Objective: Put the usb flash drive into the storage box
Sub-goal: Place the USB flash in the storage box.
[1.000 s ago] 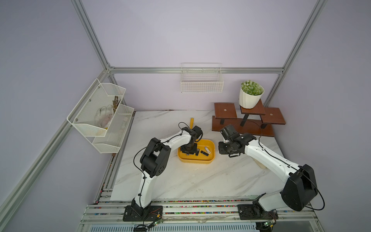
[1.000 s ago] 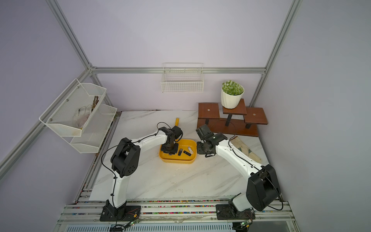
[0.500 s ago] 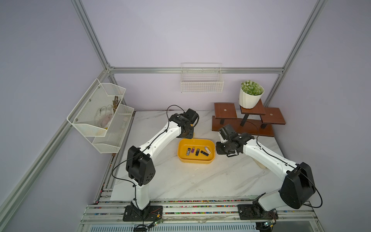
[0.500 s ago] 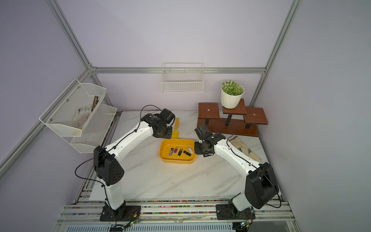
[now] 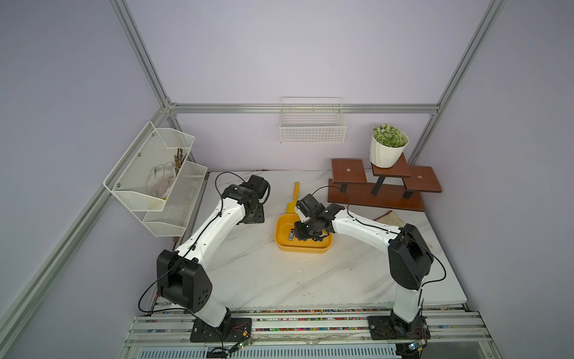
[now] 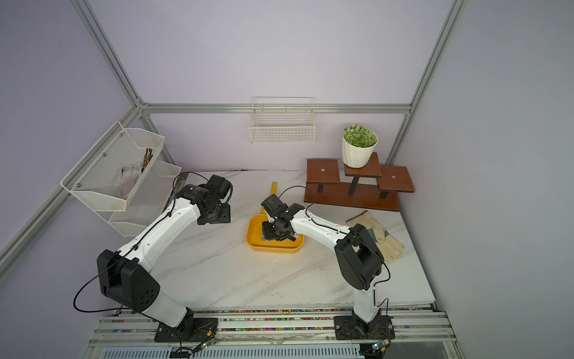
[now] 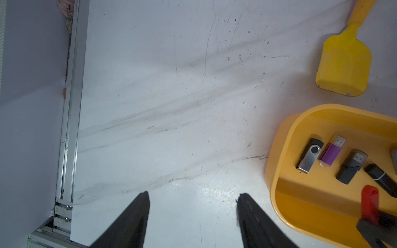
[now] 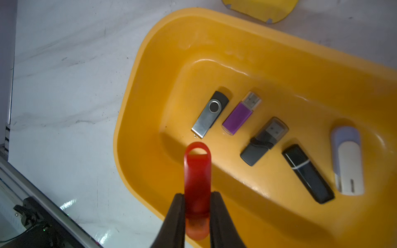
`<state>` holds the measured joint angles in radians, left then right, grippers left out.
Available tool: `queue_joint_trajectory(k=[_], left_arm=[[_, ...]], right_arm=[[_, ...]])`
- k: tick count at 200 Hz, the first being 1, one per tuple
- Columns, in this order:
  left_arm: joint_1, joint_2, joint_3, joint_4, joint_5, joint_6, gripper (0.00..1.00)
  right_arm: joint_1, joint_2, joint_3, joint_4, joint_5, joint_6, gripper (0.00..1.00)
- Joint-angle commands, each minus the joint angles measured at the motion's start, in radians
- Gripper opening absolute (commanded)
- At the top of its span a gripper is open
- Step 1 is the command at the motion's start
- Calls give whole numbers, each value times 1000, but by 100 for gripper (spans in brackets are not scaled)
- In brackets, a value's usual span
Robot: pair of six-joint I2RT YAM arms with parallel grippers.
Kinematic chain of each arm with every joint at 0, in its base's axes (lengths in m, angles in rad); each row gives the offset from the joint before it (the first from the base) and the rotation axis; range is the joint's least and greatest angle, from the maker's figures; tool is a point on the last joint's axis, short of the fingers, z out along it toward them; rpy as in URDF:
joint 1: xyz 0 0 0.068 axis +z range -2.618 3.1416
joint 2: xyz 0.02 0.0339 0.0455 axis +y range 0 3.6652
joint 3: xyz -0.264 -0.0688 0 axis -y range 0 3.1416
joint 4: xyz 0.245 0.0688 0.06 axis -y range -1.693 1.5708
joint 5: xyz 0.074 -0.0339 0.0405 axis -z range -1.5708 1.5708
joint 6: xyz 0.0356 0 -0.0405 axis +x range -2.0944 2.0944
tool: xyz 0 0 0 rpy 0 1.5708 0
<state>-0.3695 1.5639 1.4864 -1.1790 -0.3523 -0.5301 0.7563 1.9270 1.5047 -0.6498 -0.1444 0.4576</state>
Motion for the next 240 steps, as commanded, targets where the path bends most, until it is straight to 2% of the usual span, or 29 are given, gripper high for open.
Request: queue_joint_trajectory(k=[1, 40, 86, 133, 240], left_arm=[[19, -73, -38, 27, -14, -2, 73], [51, -114, -90, 30, 11, 6, 79], [73, -139, -117, 30, 30, 13, 85], [78, -141, -134, 37, 39, 15, 88], [83, -141, -167, 49, 55, 10, 91]], right_arm=[[25, 64, 81, 57, -16, 21, 0], [46, 148, 157, 70, 4, 30, 0], [48, 177, 137, 128, 58, 59, 0], [52, 219, 155, 132, 114, 57, 0], [54, 278, 179, 140, 135, 45, 0]])
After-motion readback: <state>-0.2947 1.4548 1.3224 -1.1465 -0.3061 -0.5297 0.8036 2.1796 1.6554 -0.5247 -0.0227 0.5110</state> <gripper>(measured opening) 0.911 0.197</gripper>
